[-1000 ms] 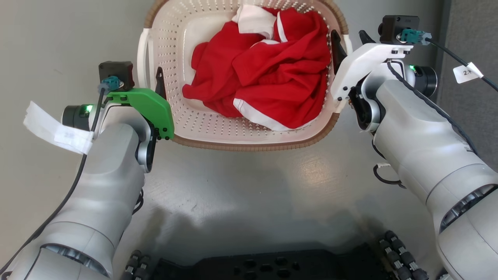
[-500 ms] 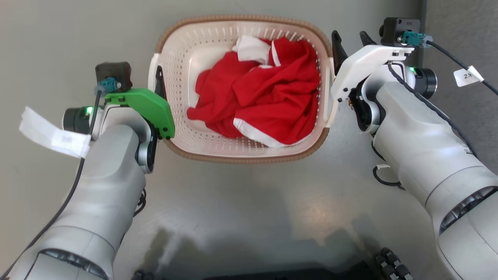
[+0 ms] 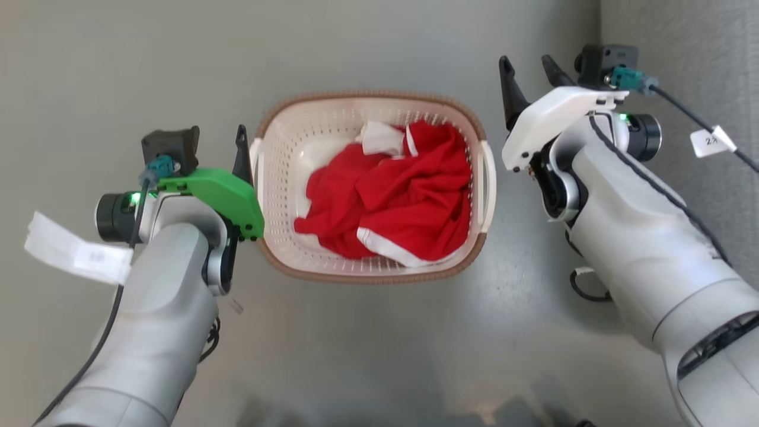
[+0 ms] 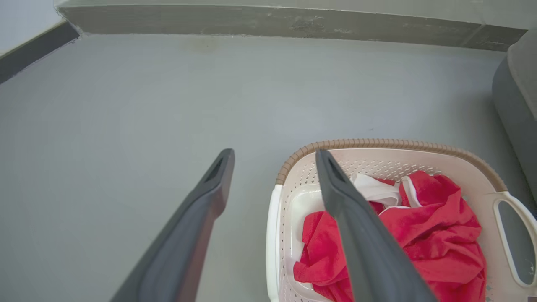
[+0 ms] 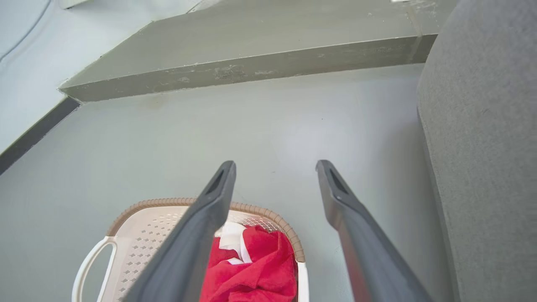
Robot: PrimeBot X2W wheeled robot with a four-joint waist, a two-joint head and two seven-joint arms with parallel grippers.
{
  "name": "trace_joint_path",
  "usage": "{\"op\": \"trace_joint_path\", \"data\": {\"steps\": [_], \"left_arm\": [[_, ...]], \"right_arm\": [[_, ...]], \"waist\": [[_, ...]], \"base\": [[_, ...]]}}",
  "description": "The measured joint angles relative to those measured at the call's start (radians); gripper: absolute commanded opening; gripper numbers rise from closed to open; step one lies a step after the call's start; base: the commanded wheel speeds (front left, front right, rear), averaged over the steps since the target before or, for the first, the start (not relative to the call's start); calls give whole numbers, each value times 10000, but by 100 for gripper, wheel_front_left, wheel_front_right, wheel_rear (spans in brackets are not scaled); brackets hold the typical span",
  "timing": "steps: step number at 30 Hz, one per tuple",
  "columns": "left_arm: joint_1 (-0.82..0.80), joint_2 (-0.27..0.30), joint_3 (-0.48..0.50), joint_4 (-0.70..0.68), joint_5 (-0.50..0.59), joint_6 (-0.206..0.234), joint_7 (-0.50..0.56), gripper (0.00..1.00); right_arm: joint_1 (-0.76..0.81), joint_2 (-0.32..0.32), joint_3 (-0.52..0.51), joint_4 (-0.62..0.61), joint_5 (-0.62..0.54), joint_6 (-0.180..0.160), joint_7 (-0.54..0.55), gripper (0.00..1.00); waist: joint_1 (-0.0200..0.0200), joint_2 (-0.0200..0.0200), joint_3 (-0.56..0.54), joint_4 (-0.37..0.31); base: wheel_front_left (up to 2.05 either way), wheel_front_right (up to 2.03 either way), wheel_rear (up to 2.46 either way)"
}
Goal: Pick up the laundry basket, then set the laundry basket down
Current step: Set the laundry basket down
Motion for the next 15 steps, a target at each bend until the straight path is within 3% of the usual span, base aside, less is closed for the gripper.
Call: {"op": "trace_joint_path", "data": {"steps": [8, 15], "left_arm": [[903, 443, 523, -1645, 1151, 81, 0, 100], [1928, 487, 1118, -2997, 1778, 163, -2, 100]], "right_arm": [[983, 12, -617, -1151, -771, 0, -4, 100], [2055, 6, -1246, -2265, -1546, 0, -15, 100]], "waist": [[0, 0, -1106, -46], [0, 0, -2005, -100]], "base": [[0, 0, 0], [0, 0, 0]]}}
